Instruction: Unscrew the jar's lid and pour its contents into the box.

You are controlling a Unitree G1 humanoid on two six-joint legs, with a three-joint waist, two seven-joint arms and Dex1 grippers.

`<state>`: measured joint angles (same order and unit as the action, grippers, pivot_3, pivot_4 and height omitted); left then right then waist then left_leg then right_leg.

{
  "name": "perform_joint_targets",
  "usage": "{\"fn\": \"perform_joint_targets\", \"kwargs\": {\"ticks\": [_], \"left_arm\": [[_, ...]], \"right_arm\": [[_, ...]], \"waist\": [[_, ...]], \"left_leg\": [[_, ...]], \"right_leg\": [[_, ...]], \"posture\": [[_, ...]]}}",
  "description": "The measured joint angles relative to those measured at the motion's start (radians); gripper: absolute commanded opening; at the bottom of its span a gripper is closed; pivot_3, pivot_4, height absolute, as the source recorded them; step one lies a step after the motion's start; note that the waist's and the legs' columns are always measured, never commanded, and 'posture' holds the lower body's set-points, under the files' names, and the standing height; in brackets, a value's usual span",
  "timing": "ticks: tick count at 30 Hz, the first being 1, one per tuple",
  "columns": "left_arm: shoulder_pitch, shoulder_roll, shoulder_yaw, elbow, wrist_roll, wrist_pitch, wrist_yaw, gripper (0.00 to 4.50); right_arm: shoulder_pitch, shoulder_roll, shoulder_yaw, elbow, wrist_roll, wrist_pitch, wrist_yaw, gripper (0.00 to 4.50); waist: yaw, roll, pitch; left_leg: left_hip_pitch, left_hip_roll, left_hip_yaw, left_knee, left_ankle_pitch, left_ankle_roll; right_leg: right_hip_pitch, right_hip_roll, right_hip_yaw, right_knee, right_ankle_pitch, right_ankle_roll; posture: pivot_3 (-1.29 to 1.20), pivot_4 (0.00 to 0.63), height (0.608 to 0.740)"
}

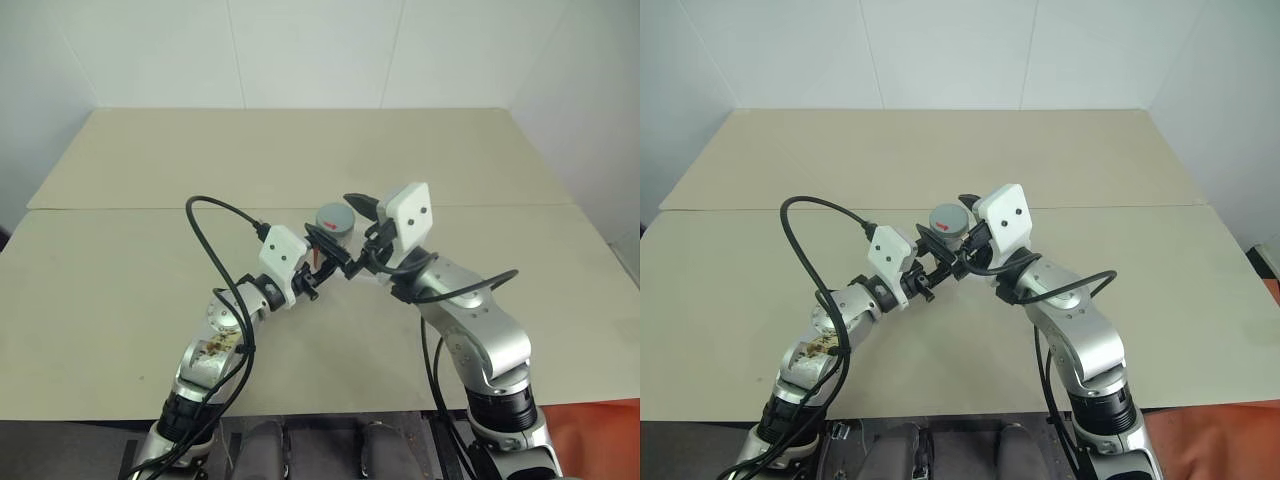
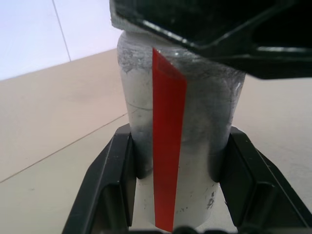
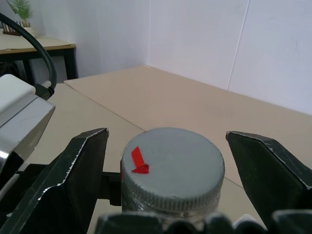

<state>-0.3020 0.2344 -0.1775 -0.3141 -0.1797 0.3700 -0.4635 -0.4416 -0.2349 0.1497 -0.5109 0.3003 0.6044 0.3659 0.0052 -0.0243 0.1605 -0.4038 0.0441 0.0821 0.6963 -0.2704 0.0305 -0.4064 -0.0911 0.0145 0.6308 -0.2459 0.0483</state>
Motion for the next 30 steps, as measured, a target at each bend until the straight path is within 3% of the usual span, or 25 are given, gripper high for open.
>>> {"fn": "perform_joint_targets", "kwargs": {"ticks": [3,6,7,20,30], "left_arm": [[0.000,0.004,0.000,0.002,0.012,-0.021,0.000,2.01],[0.000,0.000,0.000,0.005,0.019,-0.040,0.001,2.01],[0.000,-0.003,0.001,0.005,0.019,-0.042,0.001,2.01],[0.002,0.011,0.009,0.024,0.010,-0.080,-0.040,2.01],[0.036,0.079,0.084,0.052,-0.210,-0.153,-0.299,2.01]], "right_arm": [[0.000,0.000,0.000,0.002,-0.002,-0.004,0.003,3.91],[0.000,0.000,0.000,0.003,-0.002,-0.005,0.007,2.91],[0.001,-0.001,0.000,0.003,-0.002,-0.008,0.010,2.81],[0.003,-0.015,-0.002,0.006,0.000,-0.022,0.045,2.81],[-0.014,-0.106,-0.044,0.013,0.139,-0.055,0.243,2.81]], "waist": [[-0.001,0.000,0.000],[-0.001,0.000,0.000],[-0.001,0.000,0.000],[-0.004,0.000,0.000],[-0.006,0.000,0.000]], "left_leg": [[0.000,0.000,0.000,0.000,0.000,0.000],[0.000,0.000,0.000,0.000,0.000,0.000],[0.000,0.000,0.000,0.000,0.000,0.000],[0.000,0.000,0.000,0.000,0.000,0.000],[0.000,0.001,0.000,0.000,0.000,0.000]], "right_leg": [[0.000,0.000,0.000,0.000,0.000,0.000],[0.000,0.000,0.000,0.000,0.000,0.000],[0.000,0.000,0.000,0.000,0.000,0.000],[0.000,0.000,0.000,0.000,0.000,0.000],[0.000,0.000,0.000,-0.001,0.000,0.000]], "posture": [[0.00,0.150,0.740],[0.00,0.150,0.740],[0.00,0.150,0.740],[0.00,0.150,0.740],[0.00,0.150,0.740]]}}
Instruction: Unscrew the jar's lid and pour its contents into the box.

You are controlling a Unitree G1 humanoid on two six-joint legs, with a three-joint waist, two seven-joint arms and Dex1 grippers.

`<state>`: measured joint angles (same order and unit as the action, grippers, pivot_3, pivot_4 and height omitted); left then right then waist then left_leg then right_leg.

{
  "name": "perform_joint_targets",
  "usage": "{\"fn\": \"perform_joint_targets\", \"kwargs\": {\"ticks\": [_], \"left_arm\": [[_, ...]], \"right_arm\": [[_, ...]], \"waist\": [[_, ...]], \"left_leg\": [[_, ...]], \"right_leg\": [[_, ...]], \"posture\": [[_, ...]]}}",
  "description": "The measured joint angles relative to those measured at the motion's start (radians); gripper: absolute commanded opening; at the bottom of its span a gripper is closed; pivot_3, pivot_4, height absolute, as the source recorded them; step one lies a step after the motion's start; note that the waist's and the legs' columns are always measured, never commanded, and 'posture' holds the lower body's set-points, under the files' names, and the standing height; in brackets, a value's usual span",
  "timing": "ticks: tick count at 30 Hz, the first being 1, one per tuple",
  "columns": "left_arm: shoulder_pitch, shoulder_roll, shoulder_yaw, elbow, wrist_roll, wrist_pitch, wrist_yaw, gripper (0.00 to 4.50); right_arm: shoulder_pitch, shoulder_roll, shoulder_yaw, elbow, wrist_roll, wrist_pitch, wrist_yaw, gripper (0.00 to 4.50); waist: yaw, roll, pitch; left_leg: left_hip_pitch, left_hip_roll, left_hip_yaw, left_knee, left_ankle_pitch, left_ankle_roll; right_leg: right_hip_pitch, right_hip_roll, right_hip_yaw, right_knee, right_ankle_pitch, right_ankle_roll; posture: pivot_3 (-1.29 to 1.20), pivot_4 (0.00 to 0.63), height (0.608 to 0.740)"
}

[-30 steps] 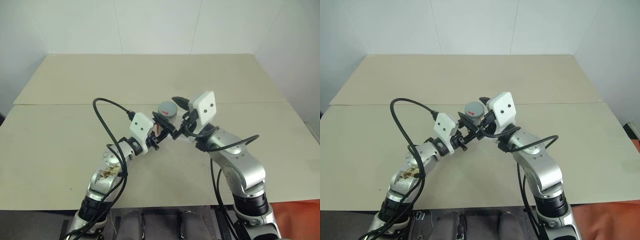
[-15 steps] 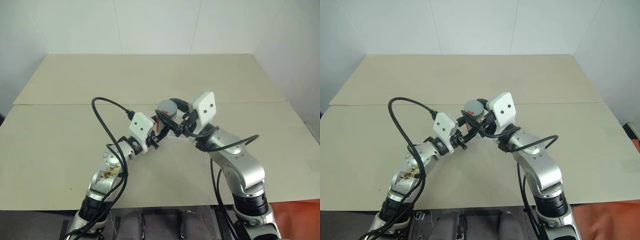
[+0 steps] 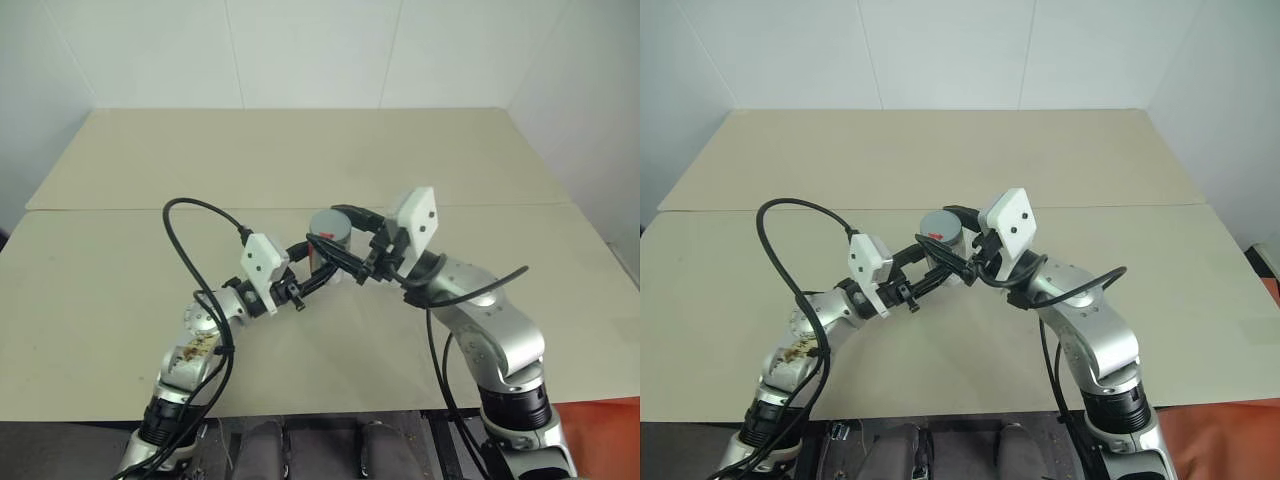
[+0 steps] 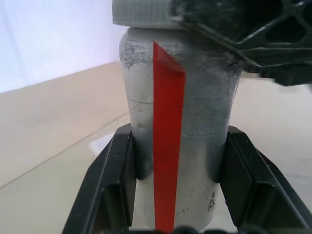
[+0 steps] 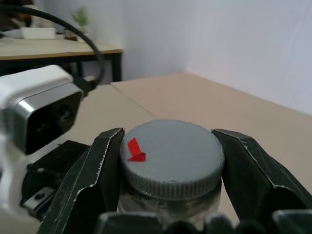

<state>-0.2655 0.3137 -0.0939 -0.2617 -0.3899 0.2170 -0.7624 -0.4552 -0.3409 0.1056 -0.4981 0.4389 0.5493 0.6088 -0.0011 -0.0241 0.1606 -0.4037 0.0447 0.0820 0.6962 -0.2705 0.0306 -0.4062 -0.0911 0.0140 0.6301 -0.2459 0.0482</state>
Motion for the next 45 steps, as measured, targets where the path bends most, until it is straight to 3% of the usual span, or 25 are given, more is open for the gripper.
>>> {"fn": "perform_joint_targets", "kwargs": {"ticks": [7,17,33,35,39,45], "left_arm": [[-0.009,0.047,0.019,0.024,-0.119,0.009,-0.152,2.01],[-0.010,0.074,0.018,0.024,-0.125,0.012,-0.210,2.01],[-0.012,0.060,0.018,0.039,-0.122,0.001,-0.232,2.01],[-0.012,0.056,0.018,0.040,-0.122,-0.001,-0.233,2.01],[-0.030,0.046,0.020,0.040,-0.124,-0.021,-0.233,2.01],[-0.030,0.036,0.022,0.040,-0.122,-0.040,-0.221,2.01]], "right_arm": [[-0.052,-0.077,-0.009,0.065,0.098,-0.039,0.182,2.81],[-0.141,-0.178,-0.004,0.221,0.139,-0.107,0.431,2.81],[-0.202,-0.158,-0.002,0.411,0.146,-0.226,0.638,2.81],[-0.208,-0.152,-0.004,0.426,0.154,-0.232,0.649,3.53],[-0.212,-0.145,-0.006,0.434,0.153,-0.236,0.650,4.49],[-0.198,-0.143,-0.034,0.358,0.153,-0.236,0.579,4.49]], "waist": [[-0.002,0.000,0.000],[-0.001,0.000,0.000],[0.001,0.000,0.000],[0.001,0.000,0.000],[0.002,0.000,0.000],[0.004,0.000,0.000]], "left_leg": [[0.000,0.000,0.000,0.000,0.000,0.000],[0.000,0.000,0.000,0.000,0.000,0.000],[0.000,0.000,0.000,0.000,0.000,0.000],[0.000,0.000,0.000,0.000,0.000,0.000],[0.000,0.000,0.000,0.000,0.000,0.000],[0.000,0.000,0.000,0.000,0.000,0.000]], "right_leg": [[0.000,0.000,0.000,0.000,0.000,0.000],[0.000,0.000,0.000,0.000,0.000,0.000],[0.000,0.000,0.000,0.000,0.000,0.000],[0.000,0.000,0.000,0.000,0.000,0.000],[0.000,0.000,0.000,0.000,0.000,0.000],[0.000,0.000,0.000,0.000,0.000,0.000]], "posture": [[0.00,0.150,0.740],[0.00,0.150,0.740],[0.00,0.150,0.740],[0.00,0.150,0.740],[0.00,0.150,0.740],[0.00,0.150,0.740]]}}
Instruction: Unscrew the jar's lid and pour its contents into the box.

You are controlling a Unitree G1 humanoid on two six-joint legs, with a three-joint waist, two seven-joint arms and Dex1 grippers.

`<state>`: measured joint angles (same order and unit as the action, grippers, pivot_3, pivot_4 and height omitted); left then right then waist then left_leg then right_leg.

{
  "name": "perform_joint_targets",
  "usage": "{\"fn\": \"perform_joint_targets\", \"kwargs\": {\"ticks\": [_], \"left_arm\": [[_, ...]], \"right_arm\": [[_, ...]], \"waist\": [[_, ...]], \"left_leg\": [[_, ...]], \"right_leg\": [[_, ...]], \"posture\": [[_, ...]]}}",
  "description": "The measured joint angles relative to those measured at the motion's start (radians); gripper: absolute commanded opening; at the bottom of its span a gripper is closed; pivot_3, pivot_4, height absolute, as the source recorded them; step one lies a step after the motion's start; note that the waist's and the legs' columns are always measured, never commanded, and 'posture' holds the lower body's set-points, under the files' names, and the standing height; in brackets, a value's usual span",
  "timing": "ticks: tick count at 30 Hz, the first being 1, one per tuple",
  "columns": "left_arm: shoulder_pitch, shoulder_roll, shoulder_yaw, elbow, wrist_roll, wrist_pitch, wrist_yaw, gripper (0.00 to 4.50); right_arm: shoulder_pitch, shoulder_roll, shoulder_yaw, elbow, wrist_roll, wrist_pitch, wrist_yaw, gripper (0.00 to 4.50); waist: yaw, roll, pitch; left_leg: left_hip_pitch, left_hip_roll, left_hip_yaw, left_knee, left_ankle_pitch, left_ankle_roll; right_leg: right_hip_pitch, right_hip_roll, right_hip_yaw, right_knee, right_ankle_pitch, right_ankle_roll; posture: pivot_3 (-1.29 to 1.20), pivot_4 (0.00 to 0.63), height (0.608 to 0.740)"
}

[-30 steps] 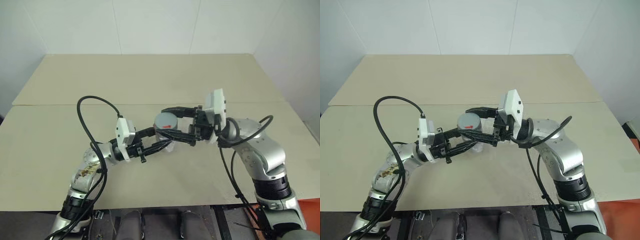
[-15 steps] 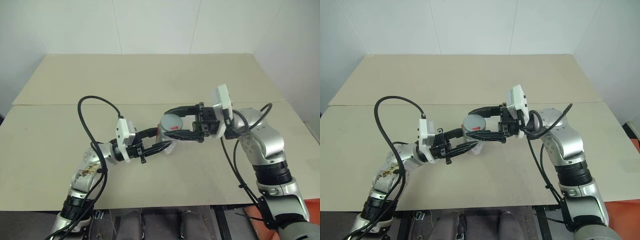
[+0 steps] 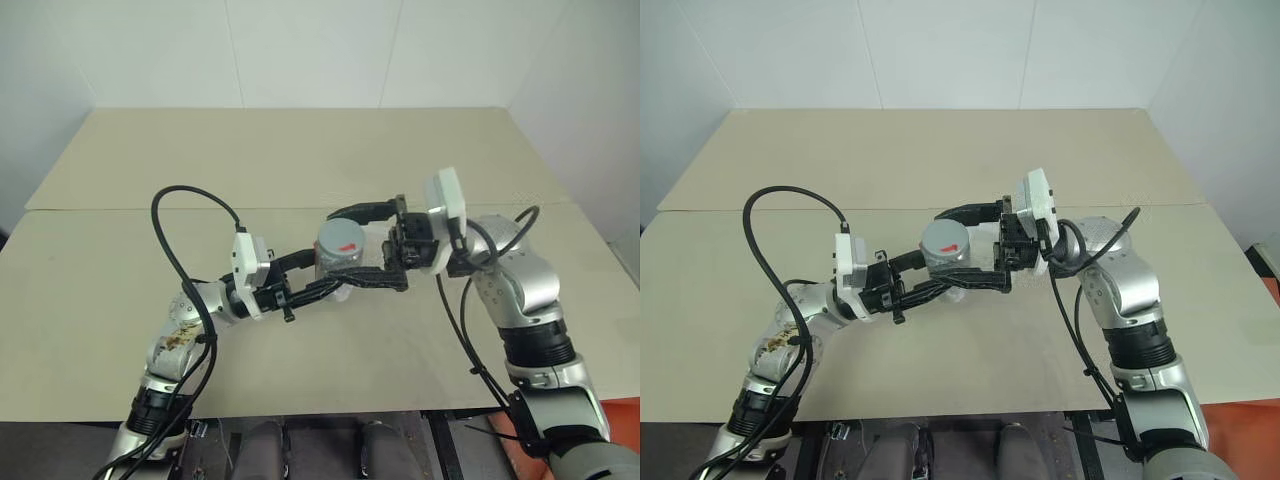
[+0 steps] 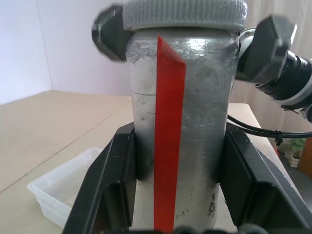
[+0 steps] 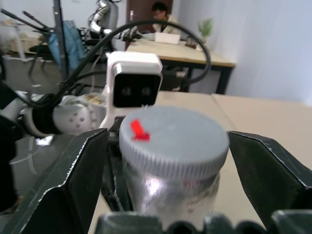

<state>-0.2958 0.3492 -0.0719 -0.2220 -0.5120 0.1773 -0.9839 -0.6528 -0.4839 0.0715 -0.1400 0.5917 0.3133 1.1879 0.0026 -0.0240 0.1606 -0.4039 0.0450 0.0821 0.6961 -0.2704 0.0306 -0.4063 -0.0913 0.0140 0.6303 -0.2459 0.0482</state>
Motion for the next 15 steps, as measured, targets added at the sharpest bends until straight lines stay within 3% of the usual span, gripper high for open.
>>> {"fn": "perform_joint_targets", "kwargs": {"ticks": [15], "left_arm": [[0.027,-0.032,-0.017,-0.003,0.048,-0.029,0.094,2.01]], "right_arm": [[0.163,-0.008,-0.047,-0.362,-0.021,0.164,-0.420,4.49]], "waist": [[0.005,0.000,0.000]], "left_leg": [[0.000,0.000,0.000,0.000,0.000,0.000]], "right_leg": [[0.000,0.000,0.000,0.000,0.000,0.000]], "posture": [[0.00,0.150,0.740]]}}
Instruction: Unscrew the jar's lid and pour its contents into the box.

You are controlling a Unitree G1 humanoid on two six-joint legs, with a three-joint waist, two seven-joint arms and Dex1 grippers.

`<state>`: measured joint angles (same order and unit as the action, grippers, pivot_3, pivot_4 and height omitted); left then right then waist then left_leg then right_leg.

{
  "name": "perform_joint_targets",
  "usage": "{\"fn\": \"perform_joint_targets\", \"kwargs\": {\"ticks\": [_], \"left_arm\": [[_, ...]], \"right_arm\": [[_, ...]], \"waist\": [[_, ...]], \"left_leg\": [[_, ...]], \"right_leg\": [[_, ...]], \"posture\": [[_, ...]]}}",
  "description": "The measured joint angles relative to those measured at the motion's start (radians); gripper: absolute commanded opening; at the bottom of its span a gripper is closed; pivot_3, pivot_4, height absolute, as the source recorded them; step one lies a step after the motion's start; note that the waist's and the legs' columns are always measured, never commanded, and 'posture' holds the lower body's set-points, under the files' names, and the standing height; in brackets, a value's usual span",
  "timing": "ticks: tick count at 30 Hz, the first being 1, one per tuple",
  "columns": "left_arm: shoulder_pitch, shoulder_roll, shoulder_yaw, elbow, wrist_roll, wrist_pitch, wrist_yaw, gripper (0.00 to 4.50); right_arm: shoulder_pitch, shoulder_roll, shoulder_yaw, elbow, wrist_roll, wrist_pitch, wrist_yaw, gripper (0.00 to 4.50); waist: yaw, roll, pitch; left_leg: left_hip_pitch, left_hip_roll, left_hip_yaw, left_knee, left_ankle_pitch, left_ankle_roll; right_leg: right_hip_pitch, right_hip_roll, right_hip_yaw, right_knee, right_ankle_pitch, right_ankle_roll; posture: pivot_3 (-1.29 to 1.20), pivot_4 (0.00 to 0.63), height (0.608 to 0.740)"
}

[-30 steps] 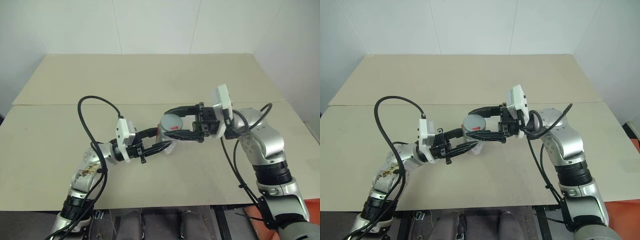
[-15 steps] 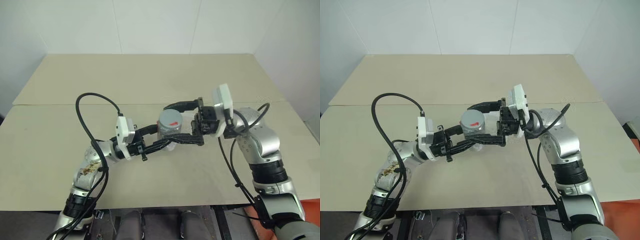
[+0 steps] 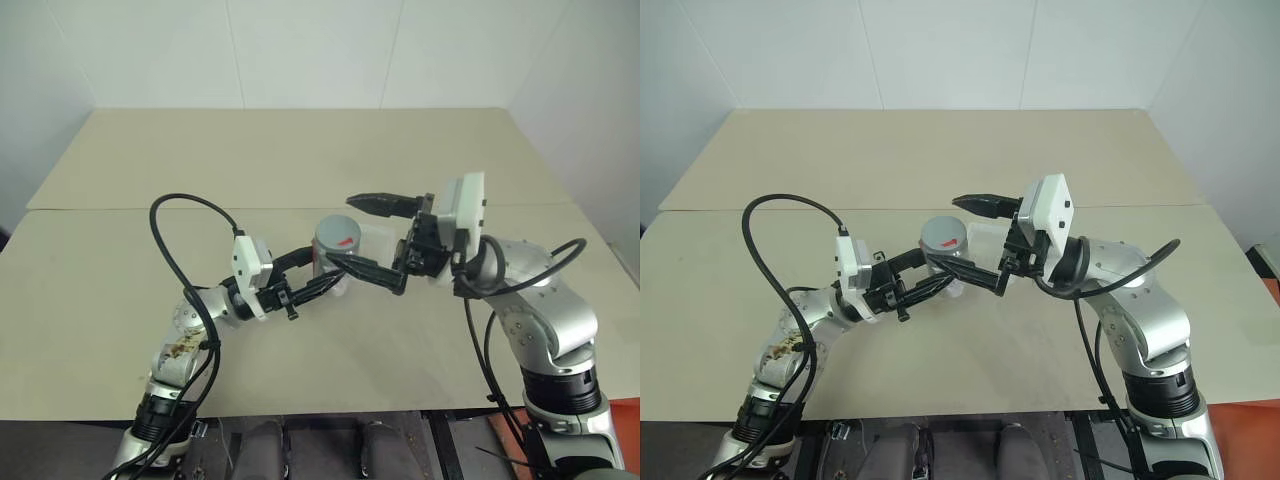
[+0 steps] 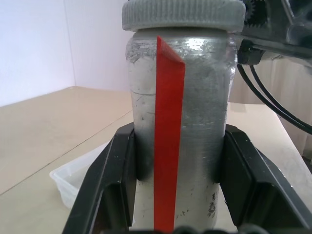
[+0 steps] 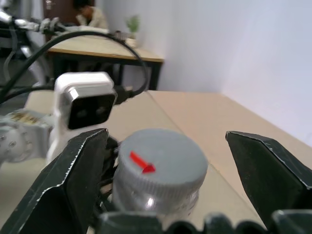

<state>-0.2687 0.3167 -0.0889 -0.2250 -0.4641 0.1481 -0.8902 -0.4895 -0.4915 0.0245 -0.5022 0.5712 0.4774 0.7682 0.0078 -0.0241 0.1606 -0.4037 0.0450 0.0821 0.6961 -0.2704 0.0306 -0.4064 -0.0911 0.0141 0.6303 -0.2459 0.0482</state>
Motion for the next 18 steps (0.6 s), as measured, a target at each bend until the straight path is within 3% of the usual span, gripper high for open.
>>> {"fn": "perform_joint_targets", "kwargs": {"ticks": [10,18], "left_arm": [[-0.003,-0.027,-0.011,0.006,0.044,-0.037,0.032,2.01],[-0.003,-0.037,-0.013,0.006,0.067,-0.047,0.047,2.01]], "right_arm": [[0.004,0.025,0.036,-0.029,-0.024,0.059,-0.135,4.49],[0.023,0.020,0.048,-0.042,-0.039,0.085,-0.147,4.49]], "waist": [[0.000,0.000,0.000],[0.001,0.000,0.000]], "left_leg": [[0.000,0.000,0.000,0.000,0.000,0.000],[0.000,0.000,0.000,0.000,0.000,0.000]], "right_leg": [[0.000,0.000,0.000,0.000,0.000,0.000],[0.000,0.000,0.000,0.000,0.000,0.000]], "posture": [[0.00,0.150,0.740],[0.00,0.150,0.740]]}}
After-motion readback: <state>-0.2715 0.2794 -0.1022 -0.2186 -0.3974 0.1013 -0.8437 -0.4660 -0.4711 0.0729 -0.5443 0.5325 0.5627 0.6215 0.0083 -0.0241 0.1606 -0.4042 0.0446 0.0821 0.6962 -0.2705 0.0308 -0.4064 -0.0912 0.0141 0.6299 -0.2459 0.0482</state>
